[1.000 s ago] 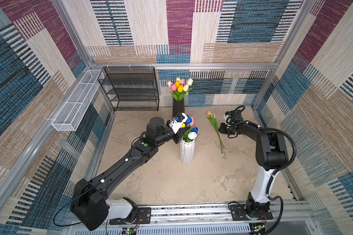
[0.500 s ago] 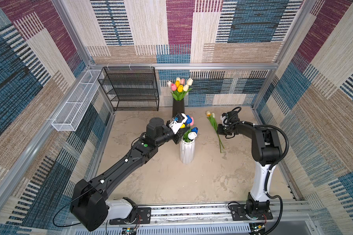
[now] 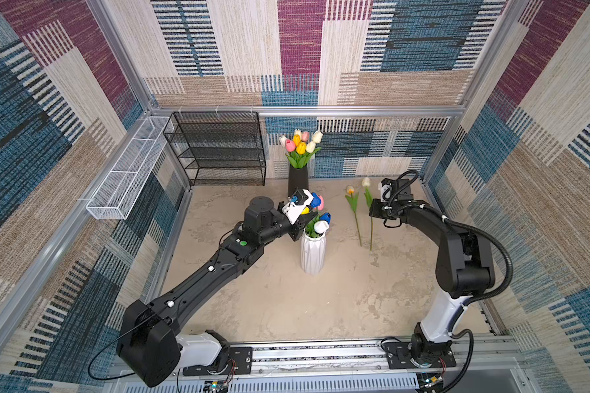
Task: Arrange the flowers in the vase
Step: 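Lift the white tulip upright with the right gripper, then carry the white tulip over the white vase with the right gripper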
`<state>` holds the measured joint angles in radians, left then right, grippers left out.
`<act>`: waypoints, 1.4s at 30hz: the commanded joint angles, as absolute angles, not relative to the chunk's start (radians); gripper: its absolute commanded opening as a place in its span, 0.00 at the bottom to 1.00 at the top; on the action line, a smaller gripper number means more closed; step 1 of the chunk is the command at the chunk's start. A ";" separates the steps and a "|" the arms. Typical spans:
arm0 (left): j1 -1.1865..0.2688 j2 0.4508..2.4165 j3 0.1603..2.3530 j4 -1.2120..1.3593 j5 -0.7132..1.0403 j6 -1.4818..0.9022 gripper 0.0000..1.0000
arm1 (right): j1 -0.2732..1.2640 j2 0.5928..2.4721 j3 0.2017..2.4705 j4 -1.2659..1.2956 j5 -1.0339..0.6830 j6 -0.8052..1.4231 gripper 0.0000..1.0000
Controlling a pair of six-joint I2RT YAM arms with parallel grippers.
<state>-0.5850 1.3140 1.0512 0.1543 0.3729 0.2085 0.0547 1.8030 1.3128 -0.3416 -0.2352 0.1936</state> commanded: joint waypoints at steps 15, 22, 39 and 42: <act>-0.583 1.292 1.061 0.167 0.367 0.212 0.26 | 0.195 1.094 0.902 0.490 -0.688 0.366 0.00; -0.576 1.269 1.043 0.180 0.344 0.205 0.26 | 0.430 1.019 0.743 0.972 -0.647 0.368 0.00; -0.555 1.279 1.071 0.161 0.357 0.203 0.26 | 0.760 1.251 0.821 1.149 -0.323 0.062 0.00; -0.552 1.279 1.071 0.164 0.359 0.203 0.26 | 0.787 1.291 0.820 1.174 -0.252 -0.011 0.00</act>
